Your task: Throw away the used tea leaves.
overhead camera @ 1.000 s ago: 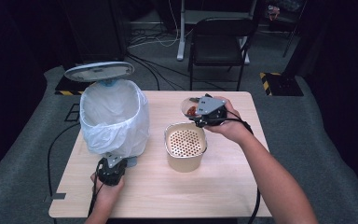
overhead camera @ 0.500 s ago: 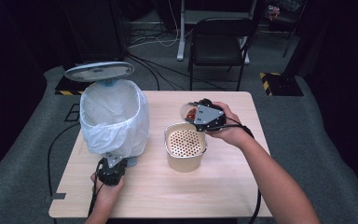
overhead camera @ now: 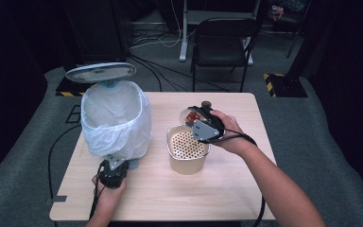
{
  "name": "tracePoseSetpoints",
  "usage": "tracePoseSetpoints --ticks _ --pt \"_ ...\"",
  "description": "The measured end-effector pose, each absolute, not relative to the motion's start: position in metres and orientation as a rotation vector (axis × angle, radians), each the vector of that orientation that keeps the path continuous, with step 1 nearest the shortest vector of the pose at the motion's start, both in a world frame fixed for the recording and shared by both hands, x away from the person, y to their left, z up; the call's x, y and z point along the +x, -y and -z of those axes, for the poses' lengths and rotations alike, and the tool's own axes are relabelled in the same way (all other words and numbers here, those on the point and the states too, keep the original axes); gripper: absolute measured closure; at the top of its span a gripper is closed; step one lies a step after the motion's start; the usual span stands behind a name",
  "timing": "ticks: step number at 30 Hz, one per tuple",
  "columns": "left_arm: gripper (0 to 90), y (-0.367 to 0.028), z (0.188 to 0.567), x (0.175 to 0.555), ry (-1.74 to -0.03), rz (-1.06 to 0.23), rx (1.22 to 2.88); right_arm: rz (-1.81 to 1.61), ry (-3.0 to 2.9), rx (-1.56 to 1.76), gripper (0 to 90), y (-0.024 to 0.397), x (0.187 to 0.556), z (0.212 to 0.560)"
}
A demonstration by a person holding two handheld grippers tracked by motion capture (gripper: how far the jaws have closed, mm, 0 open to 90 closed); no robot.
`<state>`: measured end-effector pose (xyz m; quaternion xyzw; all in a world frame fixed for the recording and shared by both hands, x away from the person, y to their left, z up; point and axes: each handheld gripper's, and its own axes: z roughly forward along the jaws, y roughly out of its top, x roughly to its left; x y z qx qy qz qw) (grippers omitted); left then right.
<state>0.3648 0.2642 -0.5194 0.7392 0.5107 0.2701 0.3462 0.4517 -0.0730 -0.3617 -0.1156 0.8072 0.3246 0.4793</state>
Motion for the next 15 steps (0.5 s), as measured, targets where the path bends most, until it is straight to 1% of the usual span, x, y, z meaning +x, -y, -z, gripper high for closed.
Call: tracePoseSetpoints --ticks 3,10,11,15 --pt "90.0 -0.266 0.519 0.366 -1.303 -0.704 1.937 -0.728 -1.924 -0.317 45.0 0.072 0.449 0.367" --pt "90.0 -0.265 0.519 0.365 -1.322 -0.697 1.925 -0.571 -1.840 -0.423 45.4 0.067 0.444 0.375" --pt "90.0 -0.264 0.519 0.365 -1.334 -0.675 1.912 -0.539 -1.814 -0.449 45.5 0.067 0.443 0.376" --pt "90.0 -0.265 0.519 0.365 -1.316 -0.704 1.930 -0.408 -1.724 -0.560 45.6 0.063 0.438 0.382"
